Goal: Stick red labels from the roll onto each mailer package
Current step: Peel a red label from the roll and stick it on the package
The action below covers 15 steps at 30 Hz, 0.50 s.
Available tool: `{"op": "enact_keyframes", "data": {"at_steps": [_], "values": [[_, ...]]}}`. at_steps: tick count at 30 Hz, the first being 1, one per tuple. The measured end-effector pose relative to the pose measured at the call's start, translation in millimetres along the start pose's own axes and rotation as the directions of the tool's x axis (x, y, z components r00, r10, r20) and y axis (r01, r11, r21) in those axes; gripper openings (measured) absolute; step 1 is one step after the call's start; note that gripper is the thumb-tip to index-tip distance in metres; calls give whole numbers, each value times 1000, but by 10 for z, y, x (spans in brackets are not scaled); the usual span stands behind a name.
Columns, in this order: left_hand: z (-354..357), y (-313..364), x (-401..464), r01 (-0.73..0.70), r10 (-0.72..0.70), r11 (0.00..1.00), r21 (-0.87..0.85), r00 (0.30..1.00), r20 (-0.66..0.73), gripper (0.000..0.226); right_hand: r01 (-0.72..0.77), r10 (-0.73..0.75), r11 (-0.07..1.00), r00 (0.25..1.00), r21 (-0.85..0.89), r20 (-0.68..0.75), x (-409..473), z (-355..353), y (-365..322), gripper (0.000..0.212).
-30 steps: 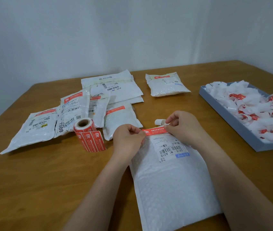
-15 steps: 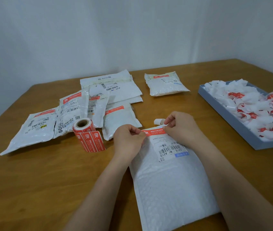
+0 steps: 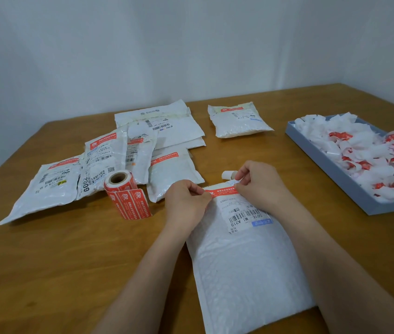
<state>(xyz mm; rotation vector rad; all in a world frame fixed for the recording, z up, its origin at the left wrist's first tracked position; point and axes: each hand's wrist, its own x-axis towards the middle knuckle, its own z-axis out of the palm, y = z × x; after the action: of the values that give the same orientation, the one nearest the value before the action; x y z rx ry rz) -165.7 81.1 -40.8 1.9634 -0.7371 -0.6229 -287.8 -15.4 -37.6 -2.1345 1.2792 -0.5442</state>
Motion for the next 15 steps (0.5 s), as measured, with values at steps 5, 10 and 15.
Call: {"op": "enact_keyframes", "data": {"at_steps": [5, 10, 15], "values": [[20, -4, -4, -30, 31, 998, 54, 999, -12, 14, 11, -11, 999, 1000, -31, 7, 1, 6, -8, 14], [29, -15, -6, -62, 64, 993, 104, 998, -19, 12, 8, -7, 998, 1000, -63, 14, -2, 4, -24, 15], [36, -18, -26, -103, 107, 982, 158, 994, -16, 12, 17, -15, 997, 1000, -77, 18, -13, 6, -32, 13]]}}
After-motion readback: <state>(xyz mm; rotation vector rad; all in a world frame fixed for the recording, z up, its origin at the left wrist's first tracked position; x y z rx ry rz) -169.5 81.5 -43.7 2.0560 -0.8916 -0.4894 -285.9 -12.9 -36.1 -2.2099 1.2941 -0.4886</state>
